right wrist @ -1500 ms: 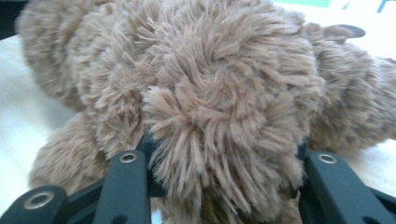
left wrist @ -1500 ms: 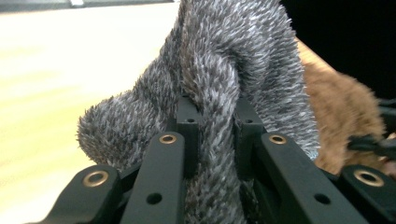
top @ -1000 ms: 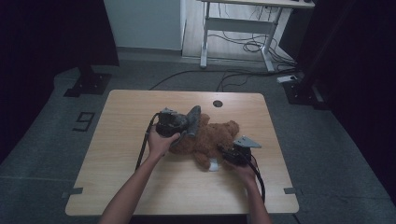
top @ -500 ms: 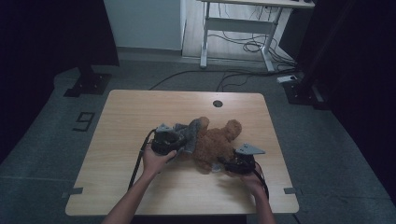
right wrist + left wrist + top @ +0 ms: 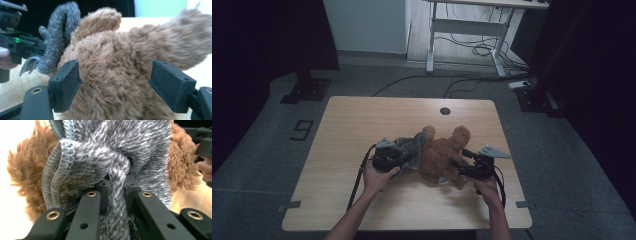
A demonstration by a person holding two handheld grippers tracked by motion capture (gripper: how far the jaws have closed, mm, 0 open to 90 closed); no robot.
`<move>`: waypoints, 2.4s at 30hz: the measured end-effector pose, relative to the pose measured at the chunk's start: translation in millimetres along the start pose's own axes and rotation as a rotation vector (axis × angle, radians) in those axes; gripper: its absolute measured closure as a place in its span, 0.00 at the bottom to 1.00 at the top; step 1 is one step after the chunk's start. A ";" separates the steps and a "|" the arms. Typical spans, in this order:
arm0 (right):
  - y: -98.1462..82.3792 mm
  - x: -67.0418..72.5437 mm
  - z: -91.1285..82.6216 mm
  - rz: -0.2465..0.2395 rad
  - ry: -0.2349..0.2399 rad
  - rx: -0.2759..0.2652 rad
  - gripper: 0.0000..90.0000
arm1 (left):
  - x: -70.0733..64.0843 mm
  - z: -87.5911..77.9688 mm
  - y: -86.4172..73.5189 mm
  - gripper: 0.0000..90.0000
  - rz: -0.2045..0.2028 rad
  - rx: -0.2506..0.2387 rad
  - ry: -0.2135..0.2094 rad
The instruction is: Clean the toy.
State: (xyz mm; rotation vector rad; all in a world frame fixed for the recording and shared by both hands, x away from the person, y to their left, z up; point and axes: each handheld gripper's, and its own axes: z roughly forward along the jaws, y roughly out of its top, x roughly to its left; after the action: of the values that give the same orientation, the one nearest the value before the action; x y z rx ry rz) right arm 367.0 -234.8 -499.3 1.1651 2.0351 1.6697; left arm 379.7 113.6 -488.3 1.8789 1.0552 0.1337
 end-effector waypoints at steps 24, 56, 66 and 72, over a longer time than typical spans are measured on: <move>-24.8 10.4 14.7 -0.097 0.022 0.093 0.70 | -53.7 -3.6 50.4 0.86 0.062 -0.038 -0.099; -26.2 7.2 14.6 -0.087 0.027 0.103 0.69 | 9.8 -28.0 28.5 0.86 0.028 0.007 0.130; -26.5 5.3 14.1 -0.074 0.040 0.106 0.68 | 31.5 -31.6 6.8 0.86 0.042 0.012 0.195; -26.8 4.9 14.1 -0.074 0.039 0.107 0.68 | 43.4 -23.6 -7.5 0.86 0.030 0.096 0.224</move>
State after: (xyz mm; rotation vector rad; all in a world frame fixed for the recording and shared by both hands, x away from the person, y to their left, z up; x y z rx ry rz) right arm 361.9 -221.9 -526.7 1.0843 2.1879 1.5780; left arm 390.5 161.8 -495.1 2.0010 1.2025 0.3217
